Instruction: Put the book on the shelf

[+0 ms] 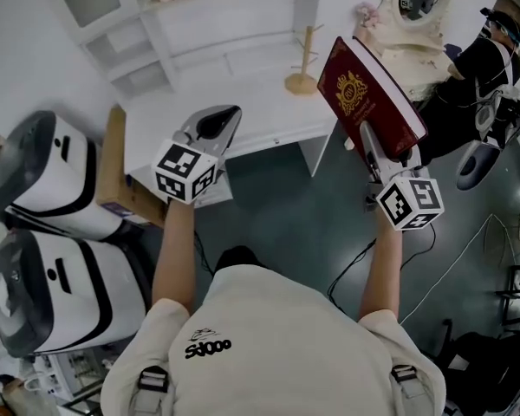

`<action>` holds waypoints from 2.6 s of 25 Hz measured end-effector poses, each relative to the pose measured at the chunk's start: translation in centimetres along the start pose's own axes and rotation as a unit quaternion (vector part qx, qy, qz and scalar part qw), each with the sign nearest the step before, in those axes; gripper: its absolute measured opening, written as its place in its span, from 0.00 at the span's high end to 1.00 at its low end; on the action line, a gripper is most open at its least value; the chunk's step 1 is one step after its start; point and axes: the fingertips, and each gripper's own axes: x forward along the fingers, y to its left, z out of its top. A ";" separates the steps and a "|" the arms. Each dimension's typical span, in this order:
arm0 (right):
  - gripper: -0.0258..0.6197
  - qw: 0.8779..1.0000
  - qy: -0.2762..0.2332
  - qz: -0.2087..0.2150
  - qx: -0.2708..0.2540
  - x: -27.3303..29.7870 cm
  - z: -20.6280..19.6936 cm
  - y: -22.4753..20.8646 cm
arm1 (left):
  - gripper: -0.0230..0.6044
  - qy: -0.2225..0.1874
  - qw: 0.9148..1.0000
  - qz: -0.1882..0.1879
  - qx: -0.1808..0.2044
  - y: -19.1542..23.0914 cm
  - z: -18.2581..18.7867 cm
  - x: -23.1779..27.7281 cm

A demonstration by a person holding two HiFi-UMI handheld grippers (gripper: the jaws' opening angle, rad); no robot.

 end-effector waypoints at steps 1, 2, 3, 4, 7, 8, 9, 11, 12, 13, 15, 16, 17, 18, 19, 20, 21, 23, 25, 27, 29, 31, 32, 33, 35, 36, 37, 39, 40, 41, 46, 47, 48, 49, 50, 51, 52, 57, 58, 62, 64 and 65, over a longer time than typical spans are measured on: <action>0.62 1.000 0.000 0.000 0.003 0.1 -0.2 -0.6 | 0.94 0.007 1.000 -0.001 0.004 -0.3 -0.2 0.6; 0.62 1.000 0.000 0.001 0.008 0.3 -0.3 -1.2 | 0.94 0.014 1.000 -0.003 0.009 -0.5 -0.4 1.1; 0.62 1.000 -0.003 0.003 0.014 0.5 -0.4 -1.8 | 0.94 0.018 1.000 -0.005 0.014 -0.7 -0.4 1.8; 0.62 1.000 -0.007 0.006 0.022 0.7 -0.3 -2.3 | 0.94 0.019 1.000 -0.006 0.017 -0.7 -0.3 2.4; 0.62 0.999 -0.017 0.011 0.038 1.9 0.0 -3.8 | 0.94 0.008 1.000 -0.005 0.016 0.0 0.4 4.1; 0.62 0.999 -0.016 0.011 0.038 2.4 0.0 -4.2 | 0.94 0.006 1.000 -0.006 0.015 0.2 0.5 4.6; 0.62 0.999 -0.014 0.012 0.037 2.8 -0.2 -4.5 | 0.94 0.006 1.000 -0.007 0.013 0.4 0.4 5.1; 0.62 0.999 -0.008 0.013 0.031 3.9 -0.6 -5.2 | 0.94 0.008 1.000 -0.010 0.013 0.9 0.1 6.1; 0.62 0.999 -0.005 0.013 0.028 4.5 -0.8 -5.6 | 0.94 0.007 1.000 -0.012 0.014 1.3 -0.1 6.7; 0.62 1.000 -0.002 0.014 0.026 5.2 -1.0 -5.9 | 0.94 0.006 1.000 -0.013 0.014 1.9 -0.3 7.4; 0.62 1.000 0.001 0.014 0.022 6.9 -1.5 -6.6 | 0.94 0.001 1.000 -0.012 0.012 3.3 -0.7 8.8; 0.62 1.000 0.003 0.014 0.022 7.8 -1.7 -6.9 | 0.94 0.000 1.000 -0.011 0.010 4.2 -0.9 9.6; 0.62 1.000 0.004 0.013 0.022 8.8 -1.9 -7.3 | 0.94 -0.001 1.000 -0.011 0.008 5.2 -1.1 10.4; 0.62 1.000 0.005 0.013 0.022 9.8 -2.0 -7.7 | 0.94 -0.001 1.000 -0.010 0.007 6.1 -1.3 11.3; 0.62 1.000 0.005 0.011 0.021 11.0 -2.1 -8.1 | 0.94 -0.001 1.000 -0.011 0.007 7.1 -1.5 12.2; 0.62 1.000 0.006 0.010 0.020 12.3 -2.1 -8.4 | 0.94 0.000 1.000 -0.012 0.008 8.2 -1.7 13.1; 0.62 1.000 0.006 0.009 0.019 13.7 -2.0 -8.9 | 0.94 -0.001 1.000 -0.014 0.009 9.3 -1.8 14.0; 0.62 1.000 0.006 0.006 0.021 16.7 -1.9 -9.8 | 0.94 -0.003 1.000 -0.019 0.007 11.8 -2.1 16.1; 0.62 1.000 0.007 0.003 0.024 20.0 -1.9 -10.7 | 0.94 -0.004 1.000 -0.023 0.005 14.6 -2.3 18.2; 0.62 1.000 0.009 -0.001 0.025 22.9 -2.0 -11.3 | 0.94 -0.006 1.000 -0.022 0.003 17.1 -2.5 19.8; 0.62 1.000 0.008 -0.005 0.027 25.2 -2.0 -12.1 | 0.94 -0.008 1.000 -0.022 0.003 19.2 -2.5 21.4; 0.62 0.999 0.005 -0.012 0.031 27.8 -1.8 -13.1 | 0.94 -0.009 1.000 -0.024 0.003 21.4 -2.5 23.4; 0.62 0.999 0.005 -0.017 0.033 29.0 -1.8 -13.6 | 0.94 -0.010 1.000 -0.026 0.002 22.5 -2.5 24.5; 0.62 0.999 0.004 -0.022 0.035 30.1 -1.7 -14.1 | 0.94 -0.010 1.000 -0.028 0.002 23.5 -2.5 25.5; 0.62 0.999 0.004 -0.030 0.037 31.4 -1.7 -14.6 | 0.94 -0.011 0.999 -0.031 0.000 24.7 -2.7 26.7; 0.62 0.999 0.004 -0.034 0.038 31.8 -1.8 -14.7 | 0.94 -0.011 0.999 -0.032 -0.001 25.1 -2.8 27.1; 0.62 0.999 0.004 -0.037 0.039 32.1 -1.8 -14.9 | 0.94 -0.011 0.999 -0.034 -0.001 25.4 -2.8 27.5; 0.62 0.998 0.003 -0.043 0.043 33.6 -1.7 -15.4 | 0.94 -0.012 0.999 -0.038 -0.001 26.6 -2.9 28.7; 0.62 0.998 0.001 -0.047 0.045 34.8 -1.5 -15.9 | 0.94 -0.014 0.999 -0.039 -0.001 27.6 -2.9 29.6; 0.62 0.998 -0.001 -0.049 0.047 36.1 -1.2 -16.3 | 0.94 -0.015 0.999 -0.040 -0.002 28.7 -2.8 30.4; 0.62 0.998 -0.013 -0.036 0.041 41.1 0.8 -17.5 | 0.94 -0.020 0.999 -0.033 -0.007 31.8 -2.9 32.4; 0.62 0.999 -0.016 -0.031 0.037 42.0 1.3 -17.5 | 0.94 -0.020 0.999 -0.028 -0.007 32.3 -2.9 32.4; 0.62 0.999 -0.019 -0.026 0.034 42.9 1.6 -17.6 | 0.94 -0.022 0.999 -0.024 -0.008 32.8 -2.9 32.4; 0.62 0.999 -0.021 -0.021 0.030 43.7 2.0 -17.6 | 0.94 -0.024 0.999 -0.020 -0.009 33.2 -2.9 32.5; 0.62 0.999 -0.023 -0.016 0.028 44.5 2.3 -17.8 | 0.94 -0.025 1.000 -0.017 -0.009 33.5 -2.9 32.5; 0.62 0.999 -0.025 -0.010 0.026 45.3 2.6 -18.0 | 0.94 -0.025 1.000 -0.013 -0.008 33.8 -2.9 32.7; 0.62 0.999 -0.027 -0.003 0.025 46.3 3.0 -18.2 | 0.94 -0.025 1.000 -0.008 -0.007 34.2 -2.8 32.9; 0.62 0.999 -0.028 0.023 0.017 51.7 4.0 -19.2 | 0.94 -0.026 1.000 0.012 -0.006 35.5 -2.7 33.8; 0.62 0.999 -0.026 0.024 0.015 52.7 3.9 -19.5 | 0.94 -0.024 1.000 0.012 -0.005 35.6 -2.8 34.1; 0.62 1.000 -0.019 0.019 0.013 56.5 3.8 -21.1 | 0.94 -0.012 1.000 0.015 -0.004 35.7 -3.5 35.0; 0.62 1.000 -0.013 0.009 0.008 58.1 3.7 -21.9 | 0.94 -0.006 1.000 0.019 -0.007 35.9 -4.0 35.3; 0.62 1.000 -0.011 0.003 0.006 58.8 3.6 -22.3 | 0.94 -0.002 1.000 0.022 -0.009 36.0 -4.3 35.4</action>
